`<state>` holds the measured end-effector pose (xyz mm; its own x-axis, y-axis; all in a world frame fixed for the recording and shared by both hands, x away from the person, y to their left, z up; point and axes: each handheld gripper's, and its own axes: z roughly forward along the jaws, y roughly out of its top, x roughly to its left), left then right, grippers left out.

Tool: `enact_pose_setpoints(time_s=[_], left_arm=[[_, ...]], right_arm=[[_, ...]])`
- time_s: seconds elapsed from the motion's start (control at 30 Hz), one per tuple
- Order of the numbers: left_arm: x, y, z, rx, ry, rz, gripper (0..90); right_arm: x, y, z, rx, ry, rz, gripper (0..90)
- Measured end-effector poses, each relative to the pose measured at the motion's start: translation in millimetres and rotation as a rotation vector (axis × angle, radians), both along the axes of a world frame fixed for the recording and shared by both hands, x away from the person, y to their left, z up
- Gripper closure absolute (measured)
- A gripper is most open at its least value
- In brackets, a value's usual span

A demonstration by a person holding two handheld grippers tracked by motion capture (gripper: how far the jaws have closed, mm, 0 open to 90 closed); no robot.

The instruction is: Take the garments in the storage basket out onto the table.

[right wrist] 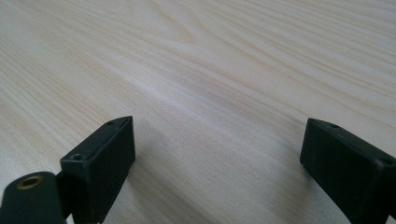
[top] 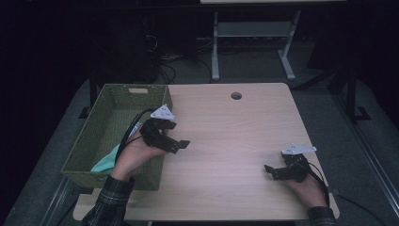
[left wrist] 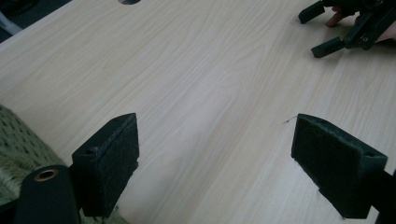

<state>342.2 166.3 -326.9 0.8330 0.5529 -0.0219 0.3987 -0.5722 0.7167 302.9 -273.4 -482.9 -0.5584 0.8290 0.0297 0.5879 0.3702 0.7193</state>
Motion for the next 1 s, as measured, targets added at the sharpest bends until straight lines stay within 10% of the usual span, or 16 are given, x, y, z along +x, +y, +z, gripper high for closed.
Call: enact_pose_setpoints(time_s=[1.0], left_arm=[[4.4, 45.5, 5.9, 0.016, 0.001, 0.102, 19.1]], right_arm=[[0.0, 0.0, 0.0, 0.0, -0.001, 0.001, 9.8]])
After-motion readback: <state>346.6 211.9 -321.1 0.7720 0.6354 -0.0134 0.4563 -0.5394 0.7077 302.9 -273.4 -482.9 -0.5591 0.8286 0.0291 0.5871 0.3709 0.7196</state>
